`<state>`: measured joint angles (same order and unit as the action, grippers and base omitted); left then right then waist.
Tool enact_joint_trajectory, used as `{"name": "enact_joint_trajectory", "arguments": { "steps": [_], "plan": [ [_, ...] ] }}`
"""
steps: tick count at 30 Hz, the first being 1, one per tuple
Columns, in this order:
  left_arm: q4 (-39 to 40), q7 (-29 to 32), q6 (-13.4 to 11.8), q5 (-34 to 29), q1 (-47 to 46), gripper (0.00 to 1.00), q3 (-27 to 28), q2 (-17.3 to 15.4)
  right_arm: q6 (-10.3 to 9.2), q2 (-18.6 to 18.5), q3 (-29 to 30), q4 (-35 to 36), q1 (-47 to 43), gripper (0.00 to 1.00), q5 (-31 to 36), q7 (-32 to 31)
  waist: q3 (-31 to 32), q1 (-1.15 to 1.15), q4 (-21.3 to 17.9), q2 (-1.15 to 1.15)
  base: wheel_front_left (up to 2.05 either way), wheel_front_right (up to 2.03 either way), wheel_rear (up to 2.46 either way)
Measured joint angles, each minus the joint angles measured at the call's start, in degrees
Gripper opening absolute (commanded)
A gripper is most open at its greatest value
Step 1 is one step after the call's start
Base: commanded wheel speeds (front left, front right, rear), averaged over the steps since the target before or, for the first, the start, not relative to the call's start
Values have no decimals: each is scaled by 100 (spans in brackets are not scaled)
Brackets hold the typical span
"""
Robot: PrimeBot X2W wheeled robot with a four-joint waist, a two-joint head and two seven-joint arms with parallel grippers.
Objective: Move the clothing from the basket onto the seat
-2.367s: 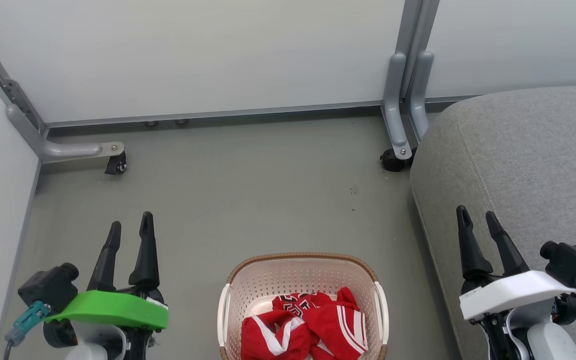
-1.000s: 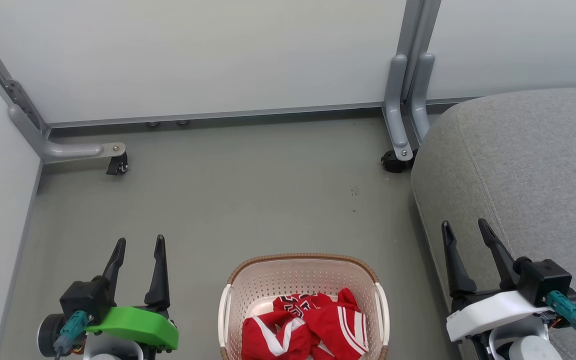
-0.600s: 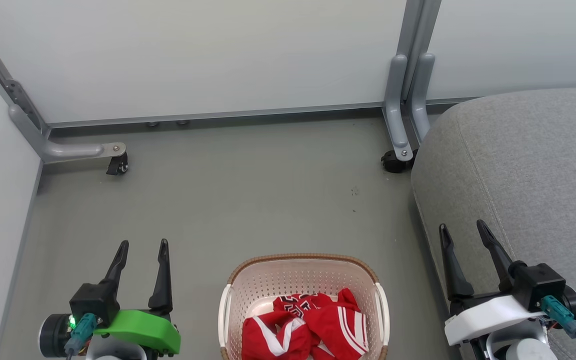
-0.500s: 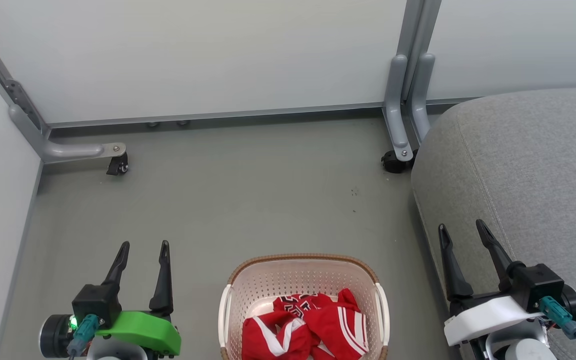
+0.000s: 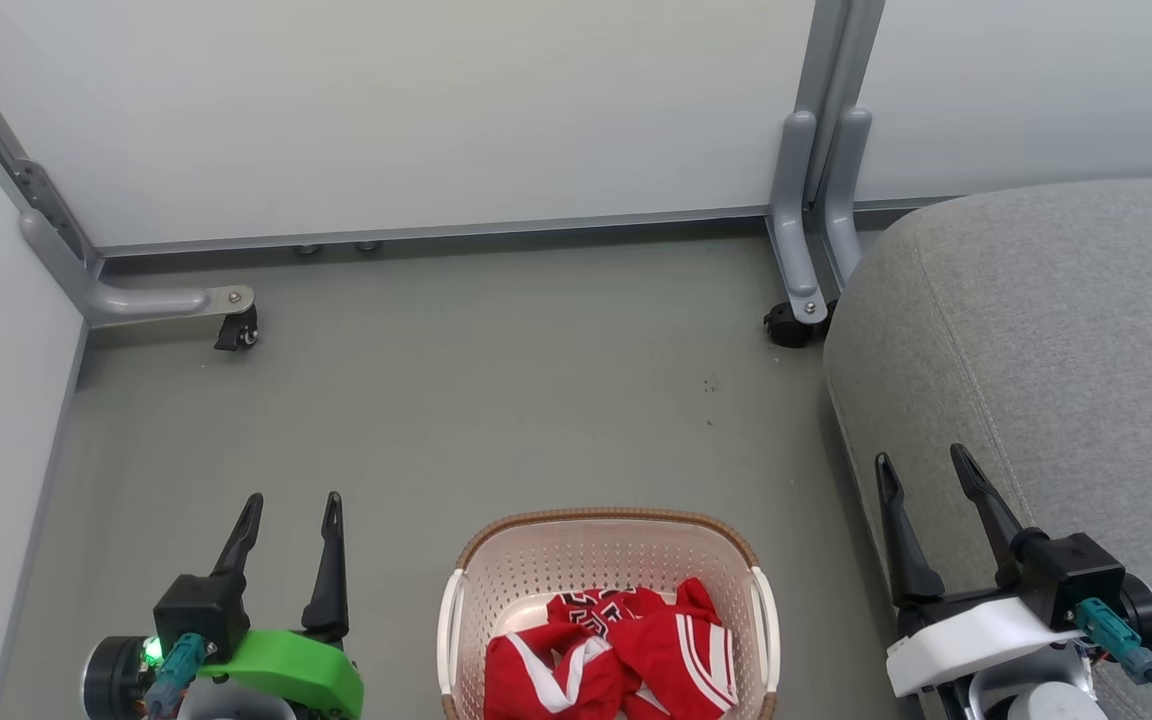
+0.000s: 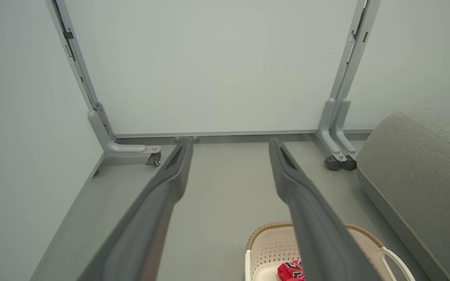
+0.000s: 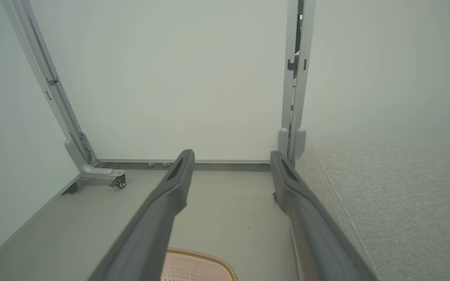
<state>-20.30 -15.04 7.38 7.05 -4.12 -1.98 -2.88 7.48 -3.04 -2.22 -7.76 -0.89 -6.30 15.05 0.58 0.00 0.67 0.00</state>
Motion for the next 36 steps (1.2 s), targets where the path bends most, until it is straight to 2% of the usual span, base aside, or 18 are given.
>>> {"name": "enact_joint_trajectory", "arguments": {
  "steps": [10,14,17,26,30,36],
  "plan": [
    [-7,0,-32,2,-7,100,-40,0,1,7,14,-9,0,100,-67,0,-17,0,-22,0,0,0,0],
    [-65,-1,-31,-68,-104,100,-342,0,0,9,26,-24,4,100,-115,0,-60,0,-28,0,0,0,0],
    [-300,-1,-30,-142,-255,100,-792,0,0,11,21,12,46,100,-115,0,-145,0,-35,0,0,0,0],
    [-2117,26,-7,-252,-1346,100,-2866,10,1,5,-149,249,637,100,-86,-7,-794,0,-124,0,0,0,0],
    [-2677,116,1,-79,-1870,100,-3641,15,1,4,-211,328,905,100,-113,-7,-1195,0,-201,0,0,0,0],
    [-3390,472,15,91,-2634,100,-4530,21,1,5,-369,491,1363,100,-154,-4,-1878,1,-347,0,0,0,0]
  ]
}}
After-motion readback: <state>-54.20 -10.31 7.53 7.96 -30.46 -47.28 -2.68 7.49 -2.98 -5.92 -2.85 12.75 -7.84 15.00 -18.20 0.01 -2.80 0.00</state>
